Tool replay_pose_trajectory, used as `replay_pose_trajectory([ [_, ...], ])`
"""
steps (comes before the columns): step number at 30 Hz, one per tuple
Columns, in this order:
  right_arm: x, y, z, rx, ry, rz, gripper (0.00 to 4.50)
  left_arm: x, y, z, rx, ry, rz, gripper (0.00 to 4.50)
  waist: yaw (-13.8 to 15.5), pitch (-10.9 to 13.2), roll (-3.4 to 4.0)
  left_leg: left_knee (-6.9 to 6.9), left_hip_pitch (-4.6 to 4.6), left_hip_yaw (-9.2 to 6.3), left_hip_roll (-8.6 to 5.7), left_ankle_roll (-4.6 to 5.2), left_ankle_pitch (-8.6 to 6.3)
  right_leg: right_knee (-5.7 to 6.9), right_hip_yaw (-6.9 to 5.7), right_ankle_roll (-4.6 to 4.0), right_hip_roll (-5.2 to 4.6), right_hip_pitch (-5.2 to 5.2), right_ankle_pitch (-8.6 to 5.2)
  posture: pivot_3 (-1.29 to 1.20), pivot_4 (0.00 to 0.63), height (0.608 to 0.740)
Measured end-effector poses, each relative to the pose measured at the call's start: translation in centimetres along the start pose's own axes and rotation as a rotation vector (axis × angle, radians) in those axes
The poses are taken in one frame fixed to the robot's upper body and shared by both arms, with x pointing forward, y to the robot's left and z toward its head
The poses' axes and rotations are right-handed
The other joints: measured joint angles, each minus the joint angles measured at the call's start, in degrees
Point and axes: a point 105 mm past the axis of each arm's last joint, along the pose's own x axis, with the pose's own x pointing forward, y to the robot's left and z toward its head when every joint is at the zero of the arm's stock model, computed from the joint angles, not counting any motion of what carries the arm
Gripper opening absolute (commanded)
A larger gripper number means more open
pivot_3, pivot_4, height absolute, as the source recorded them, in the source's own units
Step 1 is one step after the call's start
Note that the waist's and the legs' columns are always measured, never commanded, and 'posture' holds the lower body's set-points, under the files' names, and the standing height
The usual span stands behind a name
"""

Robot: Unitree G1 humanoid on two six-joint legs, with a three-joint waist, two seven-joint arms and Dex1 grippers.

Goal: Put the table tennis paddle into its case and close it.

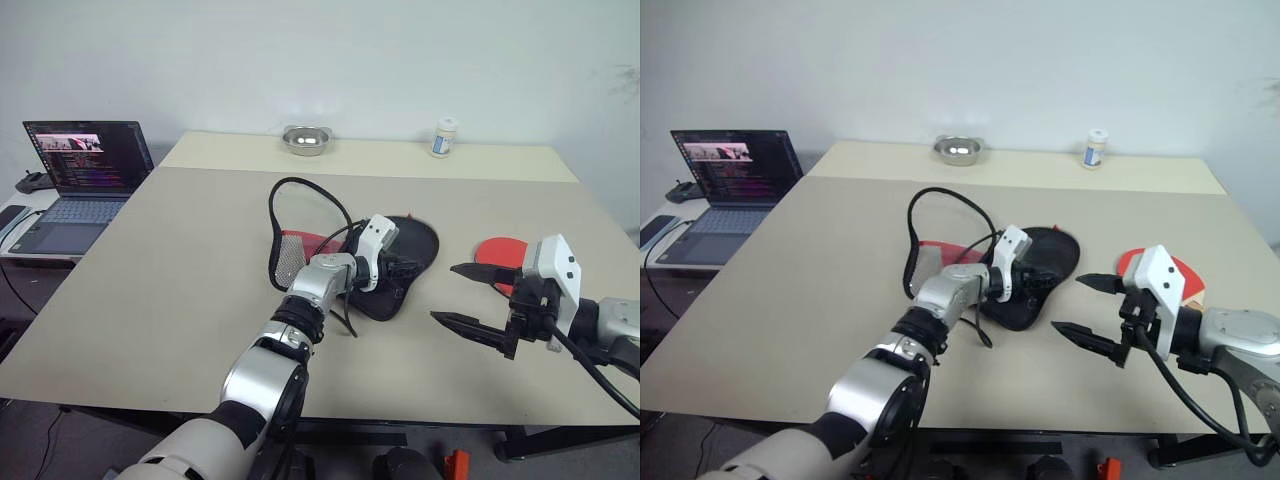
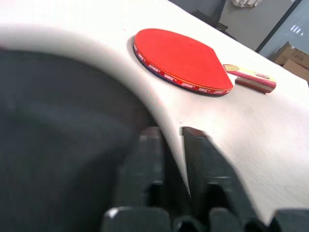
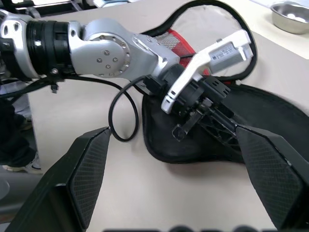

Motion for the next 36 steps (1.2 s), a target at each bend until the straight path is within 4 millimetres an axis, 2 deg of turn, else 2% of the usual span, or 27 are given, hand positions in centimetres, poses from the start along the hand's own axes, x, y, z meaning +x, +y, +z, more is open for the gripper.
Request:
replay_pose_trajectory([
  [5, -0.1, -0.4, 0.1, -0.002, -0.003, -0.032, 4.5, -0.5, 0.3, 0.3, 0.003, -0.005, 0.0, 3.55, -0.01, 0.0, 0.0, 0.0, -0.01, 0.01, 0.0, 0.0, 0.0, -0.01, 0.0, 0.0, -0.01, -0.01, 0.0, 0.0, 0.15, 0.74],
  [7, -0.2, -0.7, 0.1, 0.005, -0.008, -0.053, 4.5, -1.2, 0.0, 1.3, 0.025, -0.024, -0.036, 4.26, -0.03, 0.0, 0.01, -0.01, -0.01, 0.02, 0.01, -0.01, 0.0, 0.0, 0.0, -0.01, -0.01, -0.02, 0.0, 0.0, 0.15, 0.74],
  [10, -0.1, -1.2, 0.0, 0.029, -0.02, -0.091, 4.5, -2.6, -0.2, 2.7, 0.075, -0.05, -0.08, 4.26, -0.07, 0.0, 0.01, -0.01, 0.0, 0.04, 0.02, -0.02, 0.01, 0.02, 0.03, -0.01, -0.01, -0.02, 0.0, 0.0, 0.15, 0.74],
  [13, -0.2, -2.2, 0.0, 0.08, -0.044, -0.152, 4.5, -5.6, 0.7, 4.3, 0.126, -0.057, -0.081, 4.26, -0.25, 0.01, 0.02, 0.0, 0.03, 0.05, 0.05, -0.04, 0.03, 0.13, 0.06, -0.02, -0.01, -0.07, 0.01, 0.0, 0.15, 0.74],
  [15, -0.2, -2.8, -0.1, 0.12, -0.059, -0.194, 4.5, -8.4, 1.8, 5.7, 0.163, -0.063, -0.049, 4.26, -0.29, 0.0, 0.04, -0.01, 0.05, 0.03, 0.11, -0.09, 0.05, 0.2, 0.06, -0.04, -0.02, -0.11, 0.0, 0.0, 0.15, 0.74],
  [18, 0.3, -3.3, -0.7, 0.181, -0.05, -0.242, 4.5, -12.5, 2.3, 6.9, 0.224, -0.058, -0.061, 4.26, -0.35, 0.0, 0.07, -0.04, 0.03, 0.06, 0.13, -0.13, 0.08, 0.22, 0.08, -0.09, -0.01, -0.17, 0.01, 0.0, 0.15, 0.74],
  [20, 1.2, -3.6, -1.4, 0.22, -0.036, -0.268, 4.5, -14.6, 1.7, 7.0, 0.251, -0.048, -0.114, 4.26, -0.32, -0.01, 0.08, -0.05, 0.03, 0.09, 0.13, -0.17, 0.1, 0.22, 0.07, -0.21, -0.02, -0.17, 0.05, 0.0, 0.15, 0.74],
  [23, 3.2, -3.9, -2.7, 0.311, -0.021, -0.298, 4.5, -17.5, 0.7, 5.7, 0.265, -0.006, -0.206, 4.26, -0.32, -0.01, 0.08, -0.04, 0.0, 0.15, 0.12, -0.18, 0.11, 0.22, 0.09, -0.35, -0.09, -0.19, 0.13, 0.0, 0.15, 0.74],
  [29, 6.2, -4.4, -4.7, 0.495, 0.028, -0.356, 4.5, -19.5, -1.9, 4.8, 0.281, 0.029, -0.34, 4.26, 0.14, 0.0, 0.09, -0.01, -0.07, 0.15, 0.03, -0.17, 0.11, 0.2, 0.06, -0.36, -0.11, -0.2, 0.13, 0.0, 0.15, 0.74],
  [36, 7.5, -4.0, -6.9, 0.597, 0.106, -0.393, 4.5, -20.9, -1.9, 3.4, 0.309, 0.09, -0.336, 4.26, -0.12, 0.01, 0.1, -0.04, -0.06, 0.17, 0.11, -0.16, 0.11, 0.21, 0.08, -0.36, -0.08, -0.23, 0.13, 0.0, 0.15, 0.74],
])
